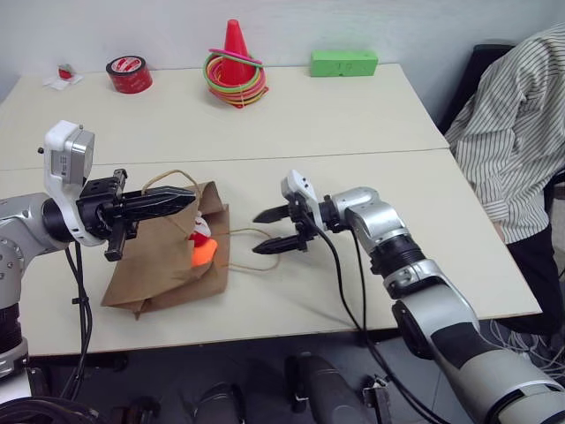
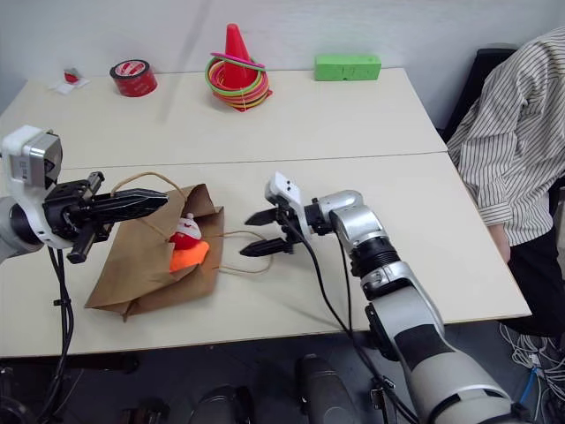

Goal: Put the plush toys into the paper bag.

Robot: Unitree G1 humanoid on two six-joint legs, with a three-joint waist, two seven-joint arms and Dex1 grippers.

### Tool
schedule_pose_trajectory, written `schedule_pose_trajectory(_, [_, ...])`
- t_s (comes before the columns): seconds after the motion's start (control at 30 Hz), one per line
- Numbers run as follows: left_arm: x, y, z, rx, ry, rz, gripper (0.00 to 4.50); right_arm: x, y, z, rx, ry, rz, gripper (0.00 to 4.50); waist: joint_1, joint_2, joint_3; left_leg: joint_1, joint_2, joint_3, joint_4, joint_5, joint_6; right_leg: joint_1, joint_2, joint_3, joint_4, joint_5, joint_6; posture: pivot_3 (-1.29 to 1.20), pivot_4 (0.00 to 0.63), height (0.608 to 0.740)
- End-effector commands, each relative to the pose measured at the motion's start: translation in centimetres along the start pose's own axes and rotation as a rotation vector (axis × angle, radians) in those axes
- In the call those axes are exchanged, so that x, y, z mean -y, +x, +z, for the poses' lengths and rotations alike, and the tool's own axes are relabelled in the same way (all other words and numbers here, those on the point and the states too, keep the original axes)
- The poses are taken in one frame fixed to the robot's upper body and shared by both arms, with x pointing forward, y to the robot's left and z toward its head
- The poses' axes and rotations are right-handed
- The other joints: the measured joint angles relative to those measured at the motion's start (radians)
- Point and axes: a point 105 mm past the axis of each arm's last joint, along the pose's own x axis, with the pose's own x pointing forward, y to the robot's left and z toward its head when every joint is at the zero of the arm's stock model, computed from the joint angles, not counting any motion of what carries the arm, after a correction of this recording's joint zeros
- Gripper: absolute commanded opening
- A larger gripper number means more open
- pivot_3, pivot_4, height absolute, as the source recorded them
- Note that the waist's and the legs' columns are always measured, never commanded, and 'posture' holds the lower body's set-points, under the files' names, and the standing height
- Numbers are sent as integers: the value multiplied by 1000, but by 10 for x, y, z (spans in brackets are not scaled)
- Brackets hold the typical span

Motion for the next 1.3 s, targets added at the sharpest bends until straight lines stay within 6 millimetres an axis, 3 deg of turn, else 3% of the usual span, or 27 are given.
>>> schedule_pose_trajectory(0.03, [9,1,9,7,49,-24,0,7,11,7,-30,-27,-45,4475,-5,0,0,0,0,0,0,0,0,0,0,0,0,0,0,0,150,740])
schedule_pose_trajectory(0.27, [10,1,11,4,55,-24,0,9,37,3,-88,4,-49,4475,-11,0,0,1,0,0,0,0,-1,0,0,1,2,0,0,0,150,740])
schedule_pose_trajectory(0.37, [11,0,12,6,59,-18,0,-1,40,-4,-149,55,34,3941,-8,0,0,1,0,-1,0,0,-1,0,0,1,2,0,0,0,150,740])
schedule_pose_trajectory(0.57, [11,-1,12,8,62,-6,0,-13,31,8,-62,204,151,1860,-2,0,0,1,0,-1,0,0,-1,0,0,0,1,0,0,0,150,740])
schedule_pose_trajectory(0.73, [8,0,11,25,66,5,0,-20,-3,11,63,349,186,106,9,0,0,0,0,-2,0,0,-1,0,0,0,1,0,0,0,150,740])
schedule_pose_trajectory(1.03, [-9,-3,21,124,118,73,0,-57,-91,55,314,446,172,47,36,1,1,-1,-1,-4,1,0,-1,0,0,-1,0,0,0,0,150,740])
schedule_pose_trajectory(1.17, [-22,0,23,159,159,118,0,-59,-125,84,396,440,93,47,38,1,1,-1,-1,-4,0,0,-1,0,0,-1,0,0,0,0,150,740])
schedule_pose_trajectory(1.3, [-37,7,23,189,210,176,0,-52,-140,103,436,434,23,47,36,1,1,-1,-3,-3,0,0,0,0,0,-1,-1,0,0,0,150,740])
